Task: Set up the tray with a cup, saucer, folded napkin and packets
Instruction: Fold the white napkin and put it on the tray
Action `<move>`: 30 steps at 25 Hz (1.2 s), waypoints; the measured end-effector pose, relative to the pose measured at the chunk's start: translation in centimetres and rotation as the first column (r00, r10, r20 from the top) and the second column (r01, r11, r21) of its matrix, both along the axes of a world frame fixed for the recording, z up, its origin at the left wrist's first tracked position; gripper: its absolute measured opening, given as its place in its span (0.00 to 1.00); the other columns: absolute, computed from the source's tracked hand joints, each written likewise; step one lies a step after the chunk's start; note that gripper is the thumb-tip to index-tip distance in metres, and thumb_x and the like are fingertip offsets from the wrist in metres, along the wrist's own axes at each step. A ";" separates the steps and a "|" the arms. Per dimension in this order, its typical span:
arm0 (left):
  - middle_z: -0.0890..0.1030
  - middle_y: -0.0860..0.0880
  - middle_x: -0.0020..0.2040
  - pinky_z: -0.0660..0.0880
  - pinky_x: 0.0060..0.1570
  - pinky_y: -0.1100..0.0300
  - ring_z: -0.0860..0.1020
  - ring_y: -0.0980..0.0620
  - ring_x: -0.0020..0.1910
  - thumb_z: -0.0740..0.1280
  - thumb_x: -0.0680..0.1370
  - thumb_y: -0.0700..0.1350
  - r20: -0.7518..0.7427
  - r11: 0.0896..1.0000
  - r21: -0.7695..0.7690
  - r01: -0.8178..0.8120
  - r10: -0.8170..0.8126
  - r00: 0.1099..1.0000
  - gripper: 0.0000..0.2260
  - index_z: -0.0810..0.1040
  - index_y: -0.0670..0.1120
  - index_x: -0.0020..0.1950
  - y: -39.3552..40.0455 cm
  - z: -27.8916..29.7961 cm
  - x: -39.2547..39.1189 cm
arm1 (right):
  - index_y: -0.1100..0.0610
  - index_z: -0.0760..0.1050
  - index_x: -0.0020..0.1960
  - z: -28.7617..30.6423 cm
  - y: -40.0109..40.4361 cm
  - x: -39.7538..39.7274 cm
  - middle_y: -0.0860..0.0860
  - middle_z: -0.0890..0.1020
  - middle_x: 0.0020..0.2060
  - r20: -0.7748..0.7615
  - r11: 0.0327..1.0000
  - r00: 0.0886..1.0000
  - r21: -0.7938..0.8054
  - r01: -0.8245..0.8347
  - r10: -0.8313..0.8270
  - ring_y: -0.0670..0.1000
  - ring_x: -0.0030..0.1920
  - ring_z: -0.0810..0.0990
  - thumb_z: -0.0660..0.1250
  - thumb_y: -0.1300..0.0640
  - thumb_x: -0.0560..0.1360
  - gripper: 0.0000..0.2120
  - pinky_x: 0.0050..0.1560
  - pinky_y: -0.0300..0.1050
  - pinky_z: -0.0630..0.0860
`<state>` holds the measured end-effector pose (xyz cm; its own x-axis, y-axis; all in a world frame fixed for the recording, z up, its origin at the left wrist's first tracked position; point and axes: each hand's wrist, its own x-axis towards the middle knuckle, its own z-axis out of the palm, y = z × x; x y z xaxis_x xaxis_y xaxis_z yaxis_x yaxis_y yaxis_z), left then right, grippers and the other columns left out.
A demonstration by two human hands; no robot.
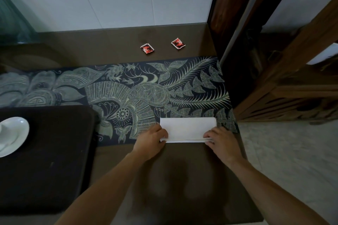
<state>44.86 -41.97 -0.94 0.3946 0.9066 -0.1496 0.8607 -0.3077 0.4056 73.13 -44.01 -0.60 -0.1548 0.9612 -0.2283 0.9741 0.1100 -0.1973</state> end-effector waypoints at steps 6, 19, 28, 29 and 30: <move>0.77 0.52 0.54 0.70 0.39 0.59 0.75 0.50 0.55 0.67 0.76 0.47 -0.039 0.999 -0.033 -0.004 0.003 0.999 0.06 0.79 0.51 0.52 0.0 0.0 0.0 | 0.47 0.79 0.54 0.2 -0.2 -0.3 0.44 0.80 0.50 0.076 0.998 0.996 0.028 -0.058 0.056 0.49 0.53 0.76 0.67 0.47 0.76 0.09 0.51 0.46 0.68; 0.53 0.47 0.79 0.46 0.76 0.47 0.45 0.49 0.78 0.45 0.84 0.54 -0.144 0.991 0.132 0.013 0.006 0.990 0.25 0.53 0.46 0.79 2.8 -3.7 7.3 | 0.56 0.48 0.79 -3.4 3.7 -5.9 0.54 0.53 0.79 0.138 0.992 0.986 0.077 -0.103 0.092 0.59 0.78 0.45 0.41 0.45 0.82 0.29 0.76 0.61 0.46; 0.48 0.46 0.80 0.47 0.76 0.47 0.44 0.50 0.78 0.43 0.83 0.56 -0.212 0.991 0.132 -0.013 0.041 0.976 0.27 0.48 0.45 0.79 1.9 -4.8 5.4 | 0.55 0.44 0.79 -4.3 3.6 -3.6 0.53 0.49 0.79 0.127 0.993 0.990 0.087 -0.074 0.063 0.55 0.78 0.44 0.40 0.39 0.81 0.32 0.77 0.58 0.47; 0.49 0.47 0.80 0.48 0.75 0.48 0.45 0.51 0.78 0.45 0.83 0.56 -0.209 0.991 0.132 -0.036 0.063 0.976 0.27 0.48 0.45 0.79 1.6 -5.0 4.2 | 0.55 0.43 0.79 -4.3 3.4 -2.5 0.53 0.48 0.79 0.149 0.995 0.988 0.090 -0.054 0.040 0.55 0.78 0.44 0.40 0.39 0.81 0.32 0.77 0.58 0.47; 0.49 0.48 0.80 0.49 0.75 0.48 0.45 0.51 0.78 0.45 0.83 0.56 -0.211 0.990 0.133 -0.051 0.078 0.974 0.27 0.48 0.45 0.79 1.4 -5.1 3.0 | 0.55 0.42 0.79 -4.2 3.2 -1.6 0.53 0.48 0.79 0.167 0.996 0.986 0.087 -0.035 0.020 0.55 0.78 0.43 0.40 0.39 0.81 0.32 0.77 0.58 0.47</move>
<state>47.86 -40.61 -6.03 0.3058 0.9460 -0.1075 0.9432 -0.2856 0.1700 71.51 -40.85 -4.84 -0.1483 0.9749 -0.1660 0.9889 0.1468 -0.0215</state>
